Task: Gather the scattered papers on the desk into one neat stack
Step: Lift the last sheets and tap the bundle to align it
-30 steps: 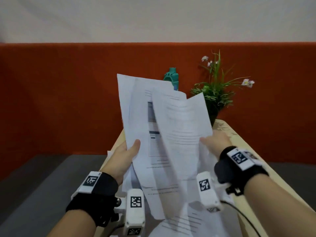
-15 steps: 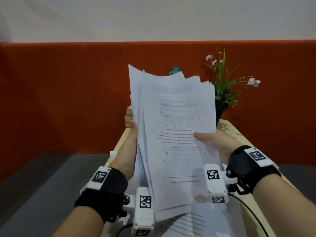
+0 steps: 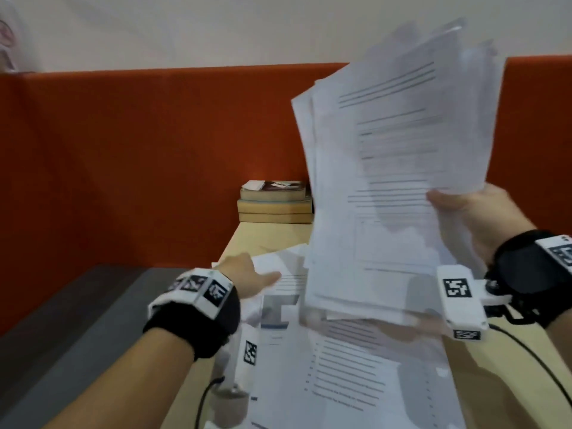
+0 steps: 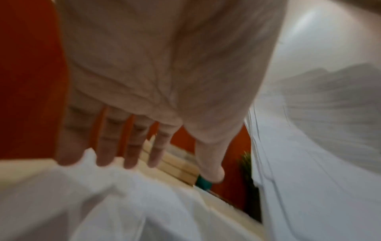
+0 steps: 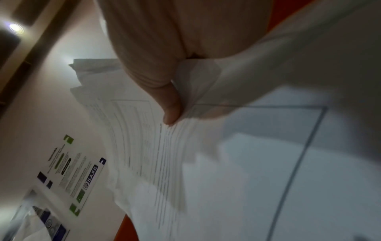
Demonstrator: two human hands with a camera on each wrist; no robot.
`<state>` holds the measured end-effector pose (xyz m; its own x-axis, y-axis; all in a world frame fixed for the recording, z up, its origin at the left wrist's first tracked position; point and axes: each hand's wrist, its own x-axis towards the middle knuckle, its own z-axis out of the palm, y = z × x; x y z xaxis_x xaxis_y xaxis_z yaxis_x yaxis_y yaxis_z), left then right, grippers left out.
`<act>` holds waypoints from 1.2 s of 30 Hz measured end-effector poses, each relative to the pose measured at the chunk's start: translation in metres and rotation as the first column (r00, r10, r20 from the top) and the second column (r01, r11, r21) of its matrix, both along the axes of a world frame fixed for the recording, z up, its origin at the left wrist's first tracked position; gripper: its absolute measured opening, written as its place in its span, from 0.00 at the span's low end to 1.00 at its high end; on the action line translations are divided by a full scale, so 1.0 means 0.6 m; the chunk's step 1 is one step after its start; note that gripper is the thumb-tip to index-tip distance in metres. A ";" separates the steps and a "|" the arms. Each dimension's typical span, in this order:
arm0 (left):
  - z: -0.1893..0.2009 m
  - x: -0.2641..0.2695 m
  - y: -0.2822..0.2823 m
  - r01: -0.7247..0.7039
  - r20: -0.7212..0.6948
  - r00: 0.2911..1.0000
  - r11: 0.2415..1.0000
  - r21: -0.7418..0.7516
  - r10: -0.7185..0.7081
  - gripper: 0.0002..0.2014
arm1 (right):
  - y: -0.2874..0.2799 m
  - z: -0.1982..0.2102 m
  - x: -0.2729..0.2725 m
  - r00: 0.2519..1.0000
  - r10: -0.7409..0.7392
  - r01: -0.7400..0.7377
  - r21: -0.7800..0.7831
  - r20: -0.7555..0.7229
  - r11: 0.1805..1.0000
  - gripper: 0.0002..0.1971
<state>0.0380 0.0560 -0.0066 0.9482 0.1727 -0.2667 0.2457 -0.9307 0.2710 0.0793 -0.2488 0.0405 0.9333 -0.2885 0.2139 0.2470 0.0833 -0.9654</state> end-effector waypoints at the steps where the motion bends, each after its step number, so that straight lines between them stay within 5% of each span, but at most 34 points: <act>1: -0.019 -0.007 -0.008 -0.002 -0.067 0.998 0.998 0.059 0.006 0.44 | -0.008 0.000 0.000 1.000 -0.020 0.020 -0.014 0.008 1.000 0.16; 6: -0.065 -0.031 -0.053 -0.071 -0.146 0.985 0.987 0.144 0.092 0.59 | -0.030 -0.014 -0.005 0.998 -0.059 0.059 -0.080 -0.001 0.995 0.18; 12: -0.054 -0.012 -0.068 -0.039 -0.097 0.995 0.999 -0.014 0.038 0.52 | -0.038 -0.020 -0.008 0.998 -0.058 0.060 -0.081 0.020 0.995 0.21; 18: -0.058 -0.023 -0.084 0.211 -0.083 0.976 0.969 0.127 -0.202 0.18 | -0.040 -0.018 0.001 0.995 -0.099 0.100 -0.058 0.026 0.993 0.17; 23: -0.051 -0.019 -0.041 -0.025 -0.088 0.996 0.999 0.046 0.029 0.06 | -0.049 -0.024 0.008 0.996 -0.094 0.094 -0.064 0.010 0.993 0.13; 25: -0.050 -0.019 -0.025 -0.137 -0.078 0.987 0.990 0.004 0.137 0.05 | -0.051 -0.026 0.010 0.995 -0.097 0.097 -0.060 0.003 0.993 0.15; 30: -0.064 -0.025 -0.026 -0.148 -0.102 0.983 0.988 0.031 0.151 0.30 | -0.048 -0.033 0.018 0.996 -0.091 0.090 -0.056 -0.011 0.994 0.19; 33: -0.070 -0.011 -0.039 -0.156 -0.125 0.981 0.984 -0.083 0.145 0.17 | -0.038 -0.036 0.017 0.997 -0.075 0.073 -0.087 -0.019 0.994 0.19; 36: -0.069 -0.005 -0.046 -0.166 -0.094 0.983 0.983 -0.083 0.158 0.17 | -0.033 -0.037 0.016 0.998 -0.050 0.047 -0.098 -0.027 0.994 0.23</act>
<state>0.0348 0.0281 -0.0478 0.8823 0.2936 -0.3680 0.4173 -0.8496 0.3226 0.0891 -0.2686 0.0181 0.9251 -0.3125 0.2156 0.2197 -0.0224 -0.9753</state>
